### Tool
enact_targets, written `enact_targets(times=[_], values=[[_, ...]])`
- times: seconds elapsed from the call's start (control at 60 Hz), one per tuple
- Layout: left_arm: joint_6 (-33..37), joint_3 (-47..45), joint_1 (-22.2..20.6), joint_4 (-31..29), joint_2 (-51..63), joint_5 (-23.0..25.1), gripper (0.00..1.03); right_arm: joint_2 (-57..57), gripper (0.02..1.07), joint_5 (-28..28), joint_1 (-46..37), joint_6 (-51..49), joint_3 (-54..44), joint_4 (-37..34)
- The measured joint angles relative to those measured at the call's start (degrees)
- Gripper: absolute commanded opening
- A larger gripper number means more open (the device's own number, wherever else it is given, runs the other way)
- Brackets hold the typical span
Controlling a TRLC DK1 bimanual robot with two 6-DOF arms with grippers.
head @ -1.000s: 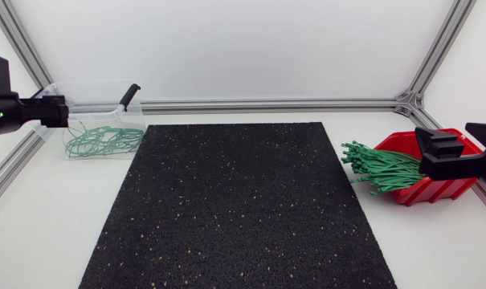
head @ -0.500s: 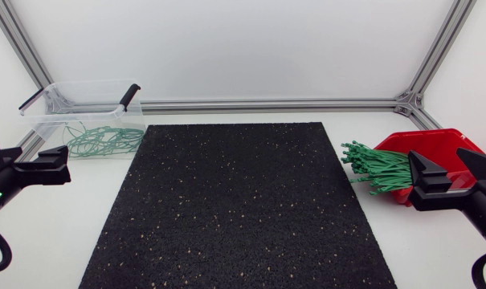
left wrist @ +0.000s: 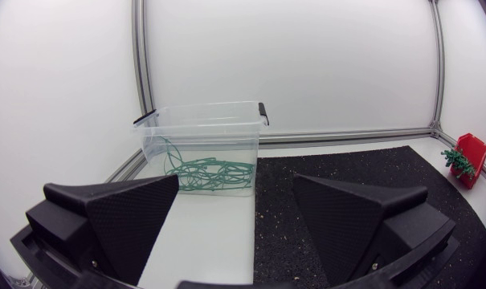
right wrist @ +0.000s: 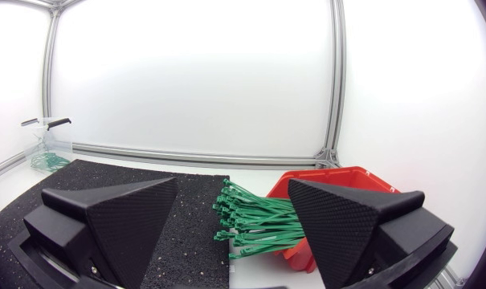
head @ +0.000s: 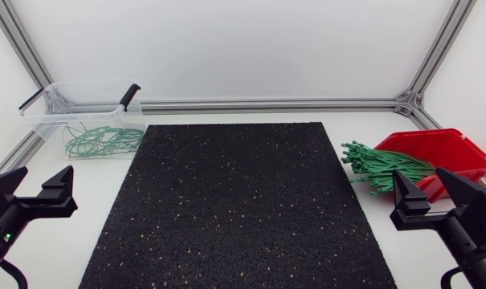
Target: Take a green cable tie from the red box, thread the tail through the head to close it, then place it in the transparent bin on the left.
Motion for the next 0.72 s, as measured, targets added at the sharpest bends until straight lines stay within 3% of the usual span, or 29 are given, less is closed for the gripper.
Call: enact_targets(times=[0.5, 0.717], values=[[-2.01, -11.30, -2.58, 2.43, -14.78, 2.75, 0.97, -2.62, 1.02, -1.40, -1.01, 0.52, -3.32, 1.99], [-2.19, -11.47, -2.71, 2.93, -16.74, 2.84, 0.98, -2.62, 1.02, -1.40, -1.01, 0.52, -3.32, 2.01]])
